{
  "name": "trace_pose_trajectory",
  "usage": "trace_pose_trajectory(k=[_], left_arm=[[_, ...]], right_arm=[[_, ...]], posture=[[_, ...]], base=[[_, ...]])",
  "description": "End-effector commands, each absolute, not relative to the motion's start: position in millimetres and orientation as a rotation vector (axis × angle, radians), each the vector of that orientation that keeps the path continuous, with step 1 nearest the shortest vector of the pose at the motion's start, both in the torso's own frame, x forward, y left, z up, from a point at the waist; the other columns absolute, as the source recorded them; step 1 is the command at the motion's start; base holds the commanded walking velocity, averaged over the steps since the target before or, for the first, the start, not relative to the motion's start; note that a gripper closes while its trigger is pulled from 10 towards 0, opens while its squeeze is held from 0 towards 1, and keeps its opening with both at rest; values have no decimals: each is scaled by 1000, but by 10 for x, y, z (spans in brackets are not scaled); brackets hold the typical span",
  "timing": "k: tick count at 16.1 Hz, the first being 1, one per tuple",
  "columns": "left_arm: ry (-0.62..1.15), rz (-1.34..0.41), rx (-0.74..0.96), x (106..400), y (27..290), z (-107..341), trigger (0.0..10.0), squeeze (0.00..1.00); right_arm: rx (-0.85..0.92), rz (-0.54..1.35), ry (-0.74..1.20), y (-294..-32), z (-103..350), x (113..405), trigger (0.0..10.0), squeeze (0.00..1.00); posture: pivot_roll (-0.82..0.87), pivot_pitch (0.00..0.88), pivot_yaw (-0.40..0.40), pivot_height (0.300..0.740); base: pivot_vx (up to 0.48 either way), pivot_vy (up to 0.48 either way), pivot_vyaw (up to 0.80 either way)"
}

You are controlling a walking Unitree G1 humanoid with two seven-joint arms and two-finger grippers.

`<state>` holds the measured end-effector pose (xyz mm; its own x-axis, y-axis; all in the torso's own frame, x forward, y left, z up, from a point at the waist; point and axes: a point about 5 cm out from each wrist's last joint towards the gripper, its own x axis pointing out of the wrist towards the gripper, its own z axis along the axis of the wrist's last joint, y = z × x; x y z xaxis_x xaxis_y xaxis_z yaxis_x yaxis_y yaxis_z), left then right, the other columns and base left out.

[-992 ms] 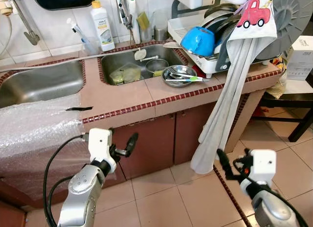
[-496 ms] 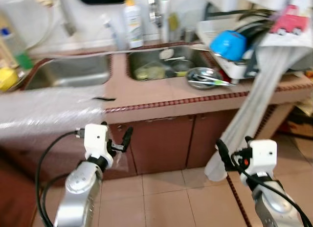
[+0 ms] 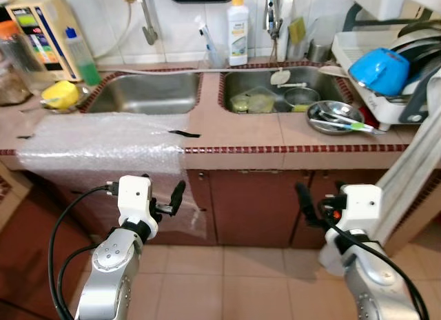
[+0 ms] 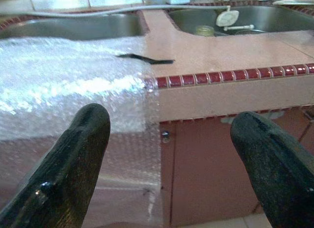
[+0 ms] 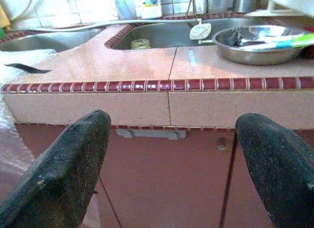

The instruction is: Kitchen organization

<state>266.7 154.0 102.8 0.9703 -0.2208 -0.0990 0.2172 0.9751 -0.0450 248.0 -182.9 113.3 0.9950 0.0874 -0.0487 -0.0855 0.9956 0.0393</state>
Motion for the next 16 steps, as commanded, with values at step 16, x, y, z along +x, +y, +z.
trace_pose_trajectory(k=[16], left_arm=[[6,-190,-43,2826,1457,1291,10000,0]], right_arm=[[50,3,-16,-1868,1306,2606,10000,0]], posture=[[45,0,110,740]], base=[[0,0,0]])
